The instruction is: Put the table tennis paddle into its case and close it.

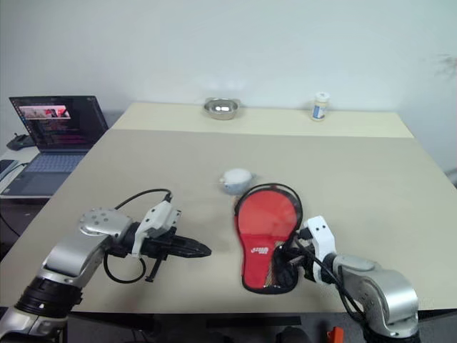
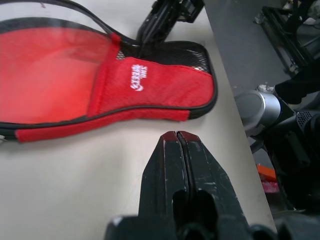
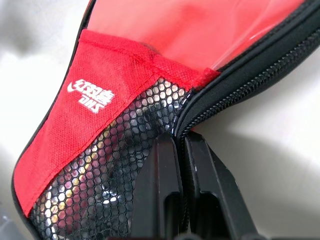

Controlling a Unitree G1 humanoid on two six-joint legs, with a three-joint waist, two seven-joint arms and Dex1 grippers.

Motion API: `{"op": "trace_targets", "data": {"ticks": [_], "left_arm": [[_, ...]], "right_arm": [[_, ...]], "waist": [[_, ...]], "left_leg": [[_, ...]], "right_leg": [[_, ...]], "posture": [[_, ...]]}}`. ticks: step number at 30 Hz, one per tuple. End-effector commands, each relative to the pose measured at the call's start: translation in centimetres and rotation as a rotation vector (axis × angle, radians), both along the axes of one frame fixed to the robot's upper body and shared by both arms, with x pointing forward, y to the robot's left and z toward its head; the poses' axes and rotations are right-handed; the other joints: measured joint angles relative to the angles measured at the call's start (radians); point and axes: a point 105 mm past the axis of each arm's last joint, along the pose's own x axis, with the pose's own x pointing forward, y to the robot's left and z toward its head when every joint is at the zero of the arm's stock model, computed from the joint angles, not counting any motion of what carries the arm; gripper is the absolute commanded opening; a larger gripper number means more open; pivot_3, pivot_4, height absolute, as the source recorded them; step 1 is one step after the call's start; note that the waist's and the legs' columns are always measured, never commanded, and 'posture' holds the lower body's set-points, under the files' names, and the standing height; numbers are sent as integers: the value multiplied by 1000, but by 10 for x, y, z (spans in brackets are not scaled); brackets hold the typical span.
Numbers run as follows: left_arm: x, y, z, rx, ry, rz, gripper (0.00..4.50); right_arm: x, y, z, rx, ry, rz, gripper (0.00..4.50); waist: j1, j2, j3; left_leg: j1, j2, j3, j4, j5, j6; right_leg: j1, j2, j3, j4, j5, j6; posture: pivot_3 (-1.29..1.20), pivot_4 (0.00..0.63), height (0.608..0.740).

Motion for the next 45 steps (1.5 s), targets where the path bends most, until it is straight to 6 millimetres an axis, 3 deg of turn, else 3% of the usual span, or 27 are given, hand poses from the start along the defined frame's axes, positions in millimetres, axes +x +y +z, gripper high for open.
{"op": "trace_targets", "data": {"ticks": [1, 11, 20, 24, 29, 34, 38, 41, 43, 45], "left_arm": [[-3, 2, 2, 9, -13, -31, 0], [-4, 1, 1, 20, -3, -47, 0], [-1, -5, 2, 15, -9, -49, 0], [-2, -7, 1, 11, -9, -49, 0], [-3, -11, 1, -1, -14, -41, 0], [-2, -11, 1, -7, -18, -22, 0], [0, -11, 1, -15, -14, 1, 0], [7, -10, 4, -35, -36, 38, 0], [16, -9, 6, -57, -52, 93, 0], [23, -6, 5, -71, -58, 153, 0]], "right_arm": [[-18, 4, -3, 19, 54, 19, 15], [-30, -4, -9, -17, 82, 5, 15], [-23, -8, -10, -44, 56, -25, 15], [-25, -13, -5, -59, 38, -21, 1018], [-37, -14, 5, -171, -31, 126, 2640], [-40, -22, 39, -242, -159, 332, 4389], [-28, -26, 74, -254, -317, 426, 4453], [-7, -18, 100, -176, -437, 409, 4453], [9, -5, 105, -130, -493, 396, 4453], [25, 16, 93, -88, -503, 392, 4453]], "waist": [[0, 0, 0], [0, 0, 0], [0, 0, 0], [0, 0, 0], [0, 0, 0], [1, 0, 1], [1, -1, 1], [-1, -1, 1], [-1, -2, 2], [-1, -2, 1]], "left_leg": [[0, 0, 0, 0, 0, 0], [0, 0, 0, 0, 0, 0], [0, -1, -1, 0, 0, 0], [0, -1, 0, 0, 0, 0], [0, -1, -1, 1, 0, 0], [0, -1, 0, 1, 0, 0], [1, 0, -1, 1, 0, 0], [1, 1, -1, 1, 0, 0], [1, 1, -1, 1, 0, 0], [1, 1, -1, 1, 0, 0]], "right_leg": [[0, 0, 0, 0, 0, 0], [0, 0, 0, -1, 0, 1], [1, 0, 0, -1, -1, 1], [1, 0, 0, -1, -1, 2], [2, 0, 0, -1, -1, 3], [2, 0, 0, -2, -2, 4], [2, 1, 0, -2, -3, 6], [2, 2, 0, -2, -3, 6], [2, 2, 0, -2, -3, 5], [2, 2, 0, -2, -1, 3]], "posture": [[0, 150, 740], [0, 150, 740], [0, 150, 740], [0, 150, 740], [0, 150, 740], [0, 150, 740], [0, 150, 740], [0, 150, 740], [0, 150, 740], [0, 150, 740]]}}
